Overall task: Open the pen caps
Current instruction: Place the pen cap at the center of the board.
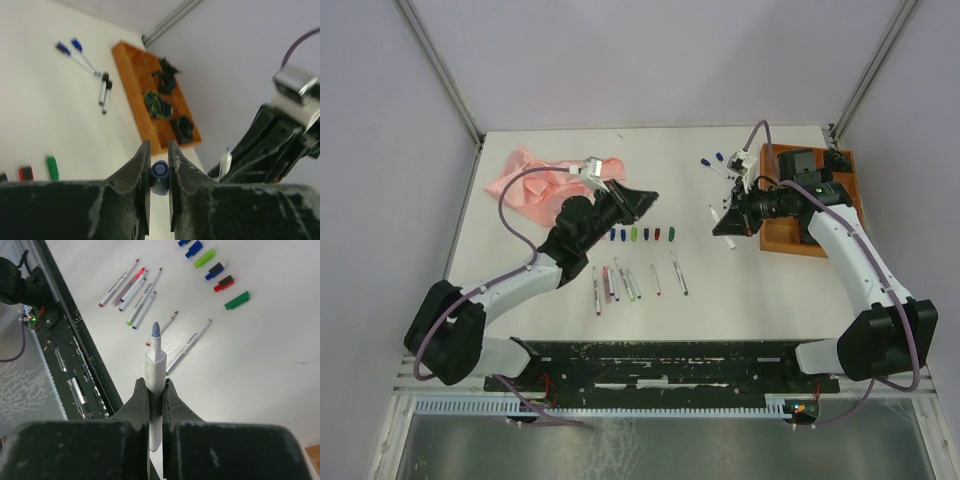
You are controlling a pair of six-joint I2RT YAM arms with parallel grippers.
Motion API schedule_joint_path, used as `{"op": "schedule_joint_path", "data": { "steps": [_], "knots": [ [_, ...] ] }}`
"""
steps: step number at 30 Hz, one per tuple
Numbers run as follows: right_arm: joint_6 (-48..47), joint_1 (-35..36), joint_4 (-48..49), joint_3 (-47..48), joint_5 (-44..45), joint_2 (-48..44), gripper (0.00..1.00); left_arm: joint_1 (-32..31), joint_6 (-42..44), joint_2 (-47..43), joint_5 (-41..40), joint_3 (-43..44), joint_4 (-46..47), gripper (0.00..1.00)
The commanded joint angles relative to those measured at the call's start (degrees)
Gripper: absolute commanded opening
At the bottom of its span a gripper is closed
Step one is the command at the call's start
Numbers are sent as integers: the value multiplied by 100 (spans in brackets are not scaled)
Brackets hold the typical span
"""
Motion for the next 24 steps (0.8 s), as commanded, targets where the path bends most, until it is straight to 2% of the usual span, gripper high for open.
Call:
{"op": "schedule_joint_path", "data": {
  "steps": [1,8,18,24],
  "knots": [
    [-66,-190,277,-6,772,-266,0,-833,553,79,-1130,243,-1053,3],
    [158,-638,460,-94,806,-490,3,-1508,763,971,-2313,1057,-2480,3],
    [306,-931,593,-165,806,-609,3,-1888,1013,3489,-3694,4289,-5897,3],
    [381,-1060,647,-191,805,-646,3,-1966,1344,4676,-3828,5891,-6985,3]
  ]
}}
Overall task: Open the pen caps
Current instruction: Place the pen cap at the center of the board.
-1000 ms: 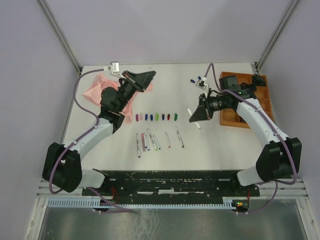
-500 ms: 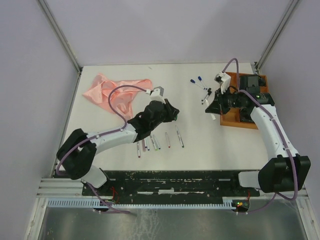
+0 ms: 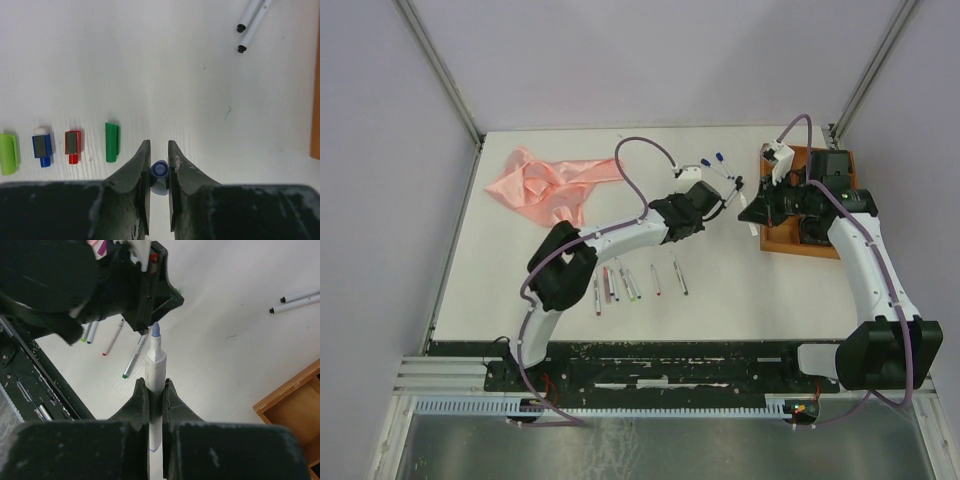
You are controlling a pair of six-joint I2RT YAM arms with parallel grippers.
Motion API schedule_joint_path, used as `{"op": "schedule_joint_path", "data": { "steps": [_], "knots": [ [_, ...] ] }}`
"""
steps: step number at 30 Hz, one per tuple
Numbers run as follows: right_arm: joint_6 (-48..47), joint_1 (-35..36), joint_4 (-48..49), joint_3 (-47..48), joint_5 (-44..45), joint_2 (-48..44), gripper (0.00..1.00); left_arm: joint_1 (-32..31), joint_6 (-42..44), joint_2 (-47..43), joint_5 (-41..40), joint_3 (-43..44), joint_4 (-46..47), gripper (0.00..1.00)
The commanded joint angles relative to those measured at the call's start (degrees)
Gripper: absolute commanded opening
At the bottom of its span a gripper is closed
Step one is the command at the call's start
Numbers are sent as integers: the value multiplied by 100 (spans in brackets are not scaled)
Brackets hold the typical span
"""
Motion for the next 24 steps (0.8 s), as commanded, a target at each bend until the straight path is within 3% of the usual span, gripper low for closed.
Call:
{"op": "schedule_joint_path", "data": {
  "steps": [1,10,24],
  "knots": [
    [130,-121,261,-16,2,-201,3,-69,503,592,-435,978,-1159,3],
    [183,-320,296,-57,-126,-223,3,-75,679,1189,-434,1533,-1376,6],
    [203,-434,304,-82,-254,-221,2,-46,663,1751,-627,1969,-1652,23]
  ]
}}
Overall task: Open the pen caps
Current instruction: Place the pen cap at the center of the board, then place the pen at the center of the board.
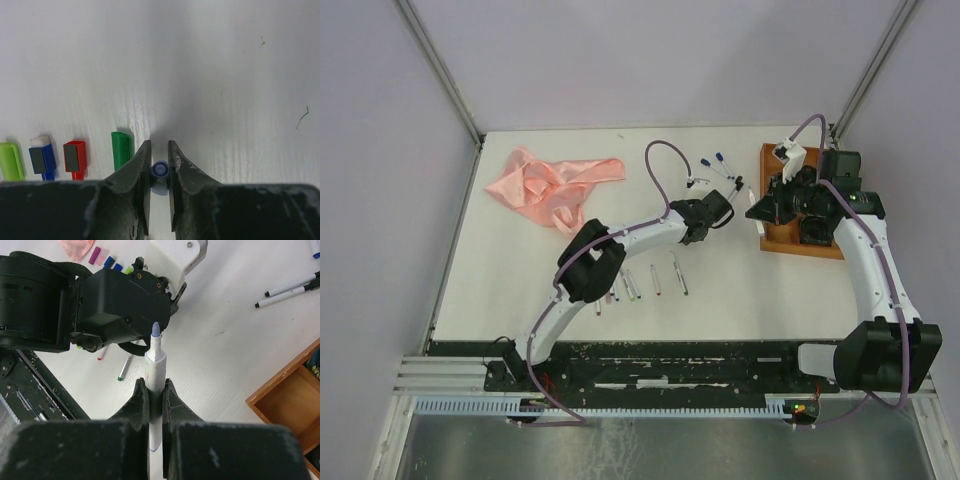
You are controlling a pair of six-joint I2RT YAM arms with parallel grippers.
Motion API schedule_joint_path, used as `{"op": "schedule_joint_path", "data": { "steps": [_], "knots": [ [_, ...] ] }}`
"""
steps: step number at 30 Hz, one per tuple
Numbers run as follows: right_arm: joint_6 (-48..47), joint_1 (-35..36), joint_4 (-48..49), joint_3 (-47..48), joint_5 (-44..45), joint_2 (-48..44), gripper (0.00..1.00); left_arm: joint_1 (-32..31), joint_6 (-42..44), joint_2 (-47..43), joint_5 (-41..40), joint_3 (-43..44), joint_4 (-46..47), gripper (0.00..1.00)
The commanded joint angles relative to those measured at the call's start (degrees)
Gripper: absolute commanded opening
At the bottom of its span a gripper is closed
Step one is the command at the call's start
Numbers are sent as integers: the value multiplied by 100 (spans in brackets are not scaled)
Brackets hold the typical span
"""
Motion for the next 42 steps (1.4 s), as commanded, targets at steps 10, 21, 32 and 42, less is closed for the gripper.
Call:
{"op": "schedule_joint_path", "data": {
  "steps": [10,21,32,42],
  "knots": [
    [105,-83,237,-18,-218,-160,2,43,75,65,-135,264,-194,45],
    [112,-108,255,-62,-430,-167,2,41,154,-450,-80,314,-136,45],
    [101,-109,614,-356,-1179,-488,2,42,321,-2367,-119,-1318,1159,44],
    [1474,-63,2334,-1268,-1659,-670,4,48,943,-5252,111,-5055,4055,46]
  ]
}}
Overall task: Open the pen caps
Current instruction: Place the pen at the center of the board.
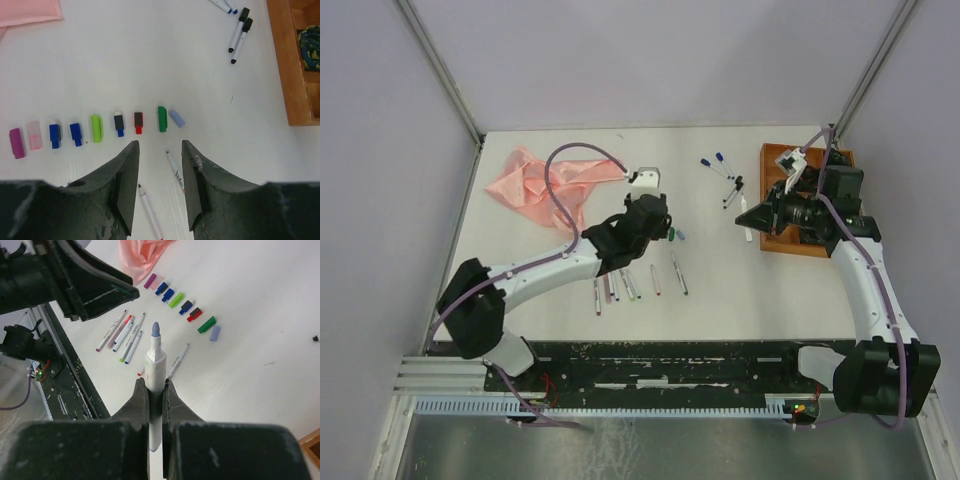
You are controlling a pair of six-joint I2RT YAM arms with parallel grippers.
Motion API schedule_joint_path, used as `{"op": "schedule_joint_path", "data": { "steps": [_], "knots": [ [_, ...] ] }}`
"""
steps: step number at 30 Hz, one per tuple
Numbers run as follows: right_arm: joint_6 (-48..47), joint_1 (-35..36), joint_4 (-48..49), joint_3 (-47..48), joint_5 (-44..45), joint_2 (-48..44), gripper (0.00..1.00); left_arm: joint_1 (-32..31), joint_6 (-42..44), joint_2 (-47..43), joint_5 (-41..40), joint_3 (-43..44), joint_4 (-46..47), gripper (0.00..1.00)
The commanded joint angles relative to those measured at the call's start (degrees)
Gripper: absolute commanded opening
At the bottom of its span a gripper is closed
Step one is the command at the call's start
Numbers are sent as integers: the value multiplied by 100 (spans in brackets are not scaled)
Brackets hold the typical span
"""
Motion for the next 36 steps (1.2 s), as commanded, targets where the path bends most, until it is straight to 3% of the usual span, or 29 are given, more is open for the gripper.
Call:
{"op": "schedule_joint_path", "data": {
  "steps": [1,5,8,10,16,20,27,36],
  "knots": [
    [886,67,1210,-340,-272,62,3,11,606,-1302,106,-1376,1868,50],
    [1102,385,1320,-432,-44,498,2,18,603,-2375,95,-2674,2875,69],
    [1053,704,1239,-482,654,878,0,24,484,-3081,73,-3504,3337,75],
    [1105,903,1258,-543,1412,1133,0,16,374,-3484,30,-3995,3467,76],
    [1195,1654,1027,-404,2319,2045,0,20,-15,-4421,-47,-4769,3343,76],
    [1533,2200,712,-124,3451,2527,0,22,-182,-4880,-232,-5096,3313,76],
    [1660,2811,460,68,3510,3140,0,20,-164,-5063,-351,-5110,3136,76],
    [2445,2952,449,48,4269,3305,2,22,-320,-5045,-393,-5163,3127,75]
  ]
}}
